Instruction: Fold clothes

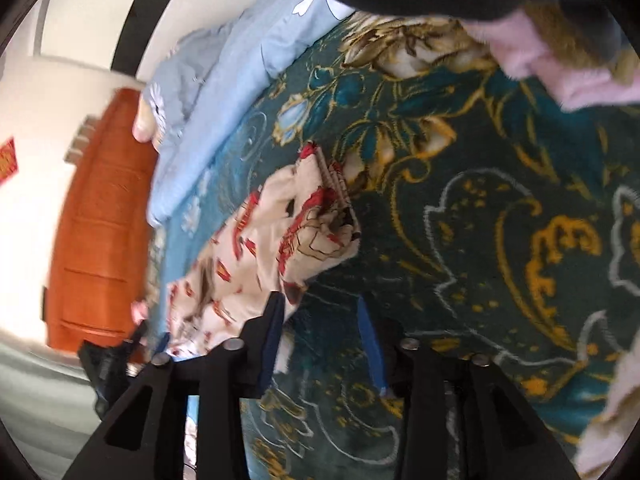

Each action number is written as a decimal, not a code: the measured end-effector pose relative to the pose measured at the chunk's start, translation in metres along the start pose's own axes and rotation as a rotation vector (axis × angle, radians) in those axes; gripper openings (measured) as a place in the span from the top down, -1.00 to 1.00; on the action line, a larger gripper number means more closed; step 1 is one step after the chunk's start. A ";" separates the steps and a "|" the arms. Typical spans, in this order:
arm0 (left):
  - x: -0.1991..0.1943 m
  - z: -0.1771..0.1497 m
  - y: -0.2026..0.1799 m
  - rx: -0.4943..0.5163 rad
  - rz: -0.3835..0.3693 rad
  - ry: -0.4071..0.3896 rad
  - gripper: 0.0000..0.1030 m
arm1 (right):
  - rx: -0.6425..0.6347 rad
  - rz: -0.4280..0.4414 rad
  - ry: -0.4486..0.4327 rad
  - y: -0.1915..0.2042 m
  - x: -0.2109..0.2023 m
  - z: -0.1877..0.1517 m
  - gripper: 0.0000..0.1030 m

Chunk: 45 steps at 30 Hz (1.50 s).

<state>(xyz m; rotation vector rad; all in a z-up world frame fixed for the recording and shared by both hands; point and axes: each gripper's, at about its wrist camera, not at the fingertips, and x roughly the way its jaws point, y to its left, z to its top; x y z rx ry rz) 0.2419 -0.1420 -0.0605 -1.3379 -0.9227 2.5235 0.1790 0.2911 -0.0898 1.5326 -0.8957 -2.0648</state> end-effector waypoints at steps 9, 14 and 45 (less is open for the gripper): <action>0.021 0.000 -0.005 0.022 0.074 0.020 -0.39 | 0.092 0.066 -0.069 -0.002 0.020 0.010 0.12; 0.013 -0.005 -0.012 0.049 0.029 -0.011 -0.41 | 0.106 0.079 -0.095 0.007 0.023 0.012 0.59; -0.082 -0.012 0.072 -0.180 0.060 -0.219 -0.47 | -0.460 0.069 -0.034 0.203 0.055 0.009 0.69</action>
